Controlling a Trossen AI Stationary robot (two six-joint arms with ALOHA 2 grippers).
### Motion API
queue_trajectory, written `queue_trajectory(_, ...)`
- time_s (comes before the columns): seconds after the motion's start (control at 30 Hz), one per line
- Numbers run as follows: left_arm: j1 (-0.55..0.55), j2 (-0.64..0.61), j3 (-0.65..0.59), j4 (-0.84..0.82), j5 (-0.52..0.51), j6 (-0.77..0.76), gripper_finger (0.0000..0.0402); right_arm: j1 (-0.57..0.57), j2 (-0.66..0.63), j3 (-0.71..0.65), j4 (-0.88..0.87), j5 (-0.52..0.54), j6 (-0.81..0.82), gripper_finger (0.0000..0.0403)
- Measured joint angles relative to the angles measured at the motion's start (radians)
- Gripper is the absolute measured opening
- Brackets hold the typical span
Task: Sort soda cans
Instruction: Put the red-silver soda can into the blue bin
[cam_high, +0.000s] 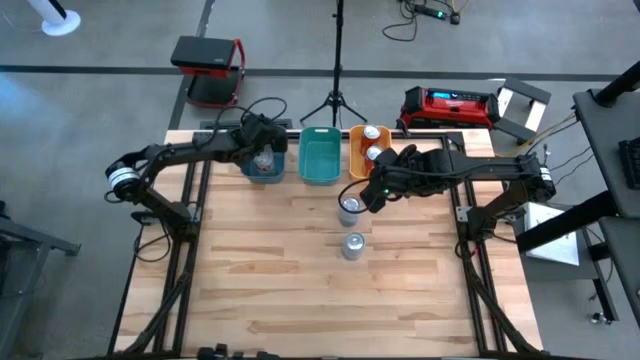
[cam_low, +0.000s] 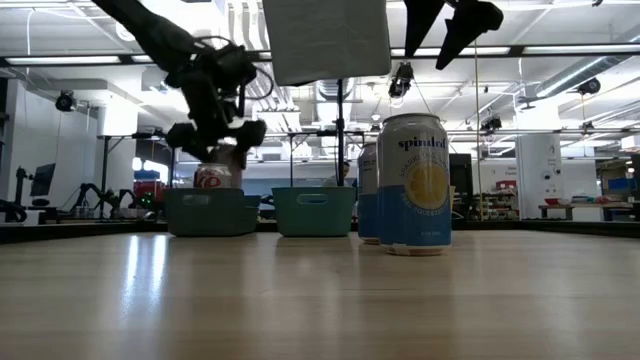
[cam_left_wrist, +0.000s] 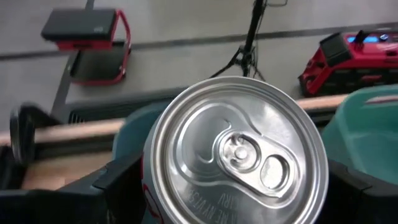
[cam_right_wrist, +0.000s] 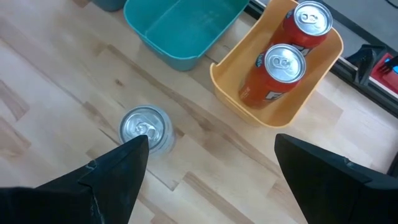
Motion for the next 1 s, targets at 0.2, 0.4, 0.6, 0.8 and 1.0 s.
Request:
queue_trajectory(0.2, 0.003, 0.002, -0.072, 0.128, 0.019, -0.026, 0.031, 0.0, 0.0, 0.0, 0.0, 0.0, -0.012, 0.0345)
queue_trajectory(0.4, 0.012, 0.012, -0.065, 0.138, 0.019, -0.024, 0.031, 0.0, 0.0, 0.0, 0.0, 0.001, -0.013, 0.0345)
queue_trajectory(0.6, 0.02, 0.049, -0.064, 0.136, 0.028, -0.024, 0.031, 0.0, 0.0, 0.0, 0.003, 0.0, -0.01, 0.0345)
queue_trajectory(0.8, 0.02, 0.059, -0.064, 0.136, 0.046, -0.027, 0.031, 0.0, 0.0, 0.0, 0.003, 0.0, -0.008, 0.0345)
queue_trajectory(1.0, 0.02, 0.057, -0.064, 0.13, 0.046, -0.024, 0.031, 0.0, 0.0, 0.0, 0.003, 0.0, -0.008, 0.0345)
